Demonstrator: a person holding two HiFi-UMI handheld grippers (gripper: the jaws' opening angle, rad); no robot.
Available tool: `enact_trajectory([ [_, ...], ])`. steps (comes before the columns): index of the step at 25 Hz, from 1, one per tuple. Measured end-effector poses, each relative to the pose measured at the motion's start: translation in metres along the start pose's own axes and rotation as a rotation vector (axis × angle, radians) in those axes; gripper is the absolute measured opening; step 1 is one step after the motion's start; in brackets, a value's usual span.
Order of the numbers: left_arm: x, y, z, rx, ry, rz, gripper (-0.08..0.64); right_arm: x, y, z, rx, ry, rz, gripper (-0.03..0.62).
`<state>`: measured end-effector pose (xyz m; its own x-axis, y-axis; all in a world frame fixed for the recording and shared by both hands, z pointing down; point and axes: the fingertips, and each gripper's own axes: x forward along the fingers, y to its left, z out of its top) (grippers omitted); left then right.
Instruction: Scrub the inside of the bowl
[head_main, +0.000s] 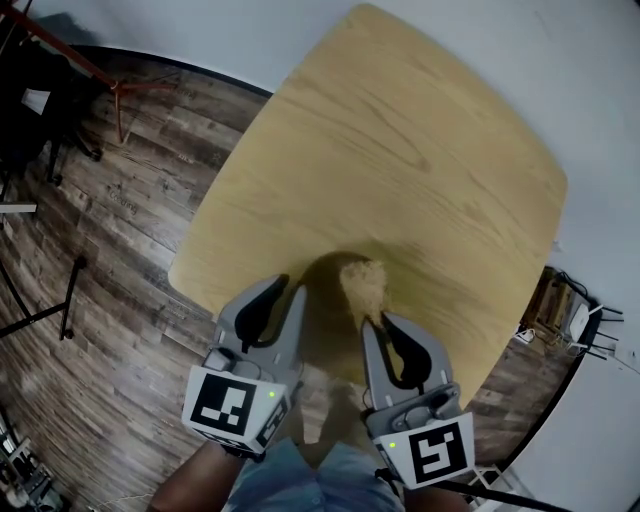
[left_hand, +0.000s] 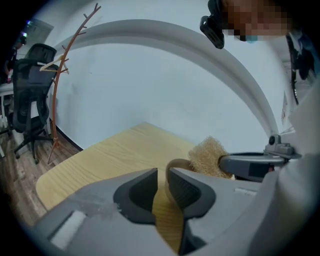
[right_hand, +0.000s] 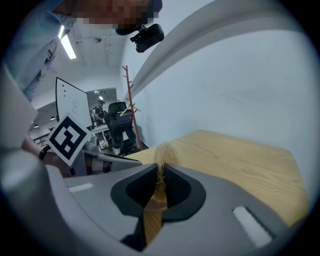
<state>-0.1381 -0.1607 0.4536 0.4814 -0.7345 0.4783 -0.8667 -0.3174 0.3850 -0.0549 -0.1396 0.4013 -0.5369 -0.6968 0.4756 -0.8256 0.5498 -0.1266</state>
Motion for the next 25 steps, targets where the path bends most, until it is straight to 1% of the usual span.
enact_trajectory([
  [5, -0.001, -0.001, -0.002, -0.005, 0.017, -0.004, 0.077, 0.004, -0.001, -0.003, 0.003, 0.007, 0.000, 0.031],
  [7, 0.001, 0.001, -0.001, -0.004, 0.020, -0.002, 0.087, 0.005, 0.000, -0.002, 0.005, 0.006, 0.002, 0.031],
  [9, 0.000, 0.002, 0.001, -0.013, 0.023, -0.001, 0.115, 0.005, 0.000, -0.002, 0.004, 0.008, 0.004, 0.031],
  [12, 0.001, 0.000, -0.001, -0.023, 0.036, -0.012, 0.133, 0.007, 0.000, -0.002, 0.003, 0.009, 0.004, 0.031],
  [15, 0.005, -0.002, -0.004, -0.017, 0.050, -0.022, 0.135, 0.009, 0.001, -0.002, 0.004, 0.006, 0.008, 0.031],
  [25, 0.013, 0.001, -0.007, -0.011, 0.077, -0.015, 0.124, 0.010, 0.002, -0.006, 0.005, 0.016, 0.011, 0.031],
])
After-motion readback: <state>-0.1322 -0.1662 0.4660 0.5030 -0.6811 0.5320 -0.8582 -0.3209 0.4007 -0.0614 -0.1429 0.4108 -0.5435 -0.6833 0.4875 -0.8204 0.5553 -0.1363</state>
